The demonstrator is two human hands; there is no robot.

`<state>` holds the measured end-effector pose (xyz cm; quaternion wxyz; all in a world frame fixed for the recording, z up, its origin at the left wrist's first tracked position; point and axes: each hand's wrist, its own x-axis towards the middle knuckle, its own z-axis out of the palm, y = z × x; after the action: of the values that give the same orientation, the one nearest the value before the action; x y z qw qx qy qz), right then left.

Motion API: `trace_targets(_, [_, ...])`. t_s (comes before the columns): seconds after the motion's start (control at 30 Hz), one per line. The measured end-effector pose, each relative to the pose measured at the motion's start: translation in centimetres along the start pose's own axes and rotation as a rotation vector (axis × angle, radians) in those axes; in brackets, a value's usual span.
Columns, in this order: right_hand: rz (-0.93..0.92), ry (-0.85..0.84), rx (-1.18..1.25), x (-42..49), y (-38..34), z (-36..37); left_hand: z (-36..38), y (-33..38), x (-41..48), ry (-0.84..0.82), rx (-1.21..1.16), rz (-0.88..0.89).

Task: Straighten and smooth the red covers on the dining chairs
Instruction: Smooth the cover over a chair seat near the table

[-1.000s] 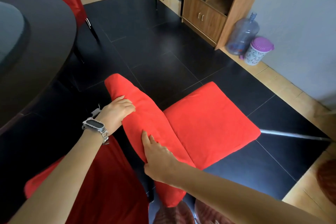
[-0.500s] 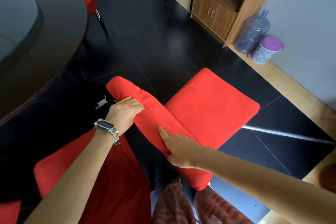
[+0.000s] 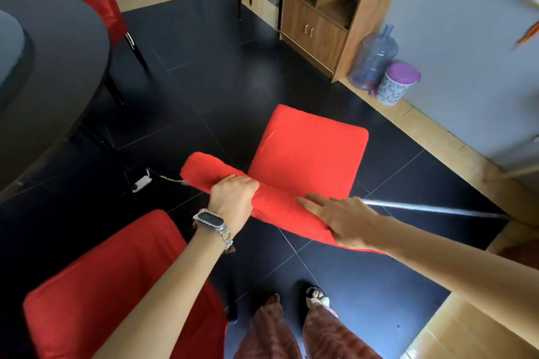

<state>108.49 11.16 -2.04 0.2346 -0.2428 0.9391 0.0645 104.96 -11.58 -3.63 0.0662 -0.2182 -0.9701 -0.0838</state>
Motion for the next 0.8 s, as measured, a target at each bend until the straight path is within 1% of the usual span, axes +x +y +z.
trace_targets(0.1, [0.073, 0.049, -0.095, -0.2, 2.2, 0.2, 0.4, 1.2, 1.5, -0.004, 0.026, 0.020])
trace_targets(0.2, [0.123, 0.100, -0.124, 0.2, 3.3, 0.3, 0.9, 0.9, 2.5, -0.101, 0.036, -0.003])
trace_targets(0.3, [0.218, 0.108, -0.017, 0.9, 4.1, 0.0, 1.2, 0.3, 3.7, -0.117, 0.082, 0.048])
trace_targets(0.4, [0.342, 0.110, 0.041, 2.4, 5.4, -1.4, 1.2, -0.4, 6.4, -0.219, 0.122, 0.093])
trace_targets(0.47, [0.430, 0.153, 0.024, 3.5, 6.5, -2.5, 0.8, -0.6, 9.2, -0.255, 0.111, 0.081])
trace_targets(0.53, [0.480, 0.219, 0.047, 4.3, 7.4, -3.0, 0.3, -0.6, 12.0, -0.293, 0.107, 0.077])
trace_targets(0.63, [0.477, 0.266, 0.113, 4.7, 8.1, -2.7, 0.2, -1.2, 13.8, -0.316, 0.112, 0.110])
trace_targets(0.73, [0.393, 0.346, 0.136, 3.9, 8.5, -1.4, 0.2, -2.5, 13.2, -0.354, 0.053, 0.185])
trace_targets(0.77, [0.349, 0.390, 0.130, 3.5, 8.7, -1.0, 0.0, -2.8, 13.1, -0.395, 0.036, 0.178])
trace_targets(0.8, [0.314, 0.453, 0.124, 3.2, 9.0, -0.7, -0.3, -3.1, 13.2, -0.421, 0.004, 0.133])
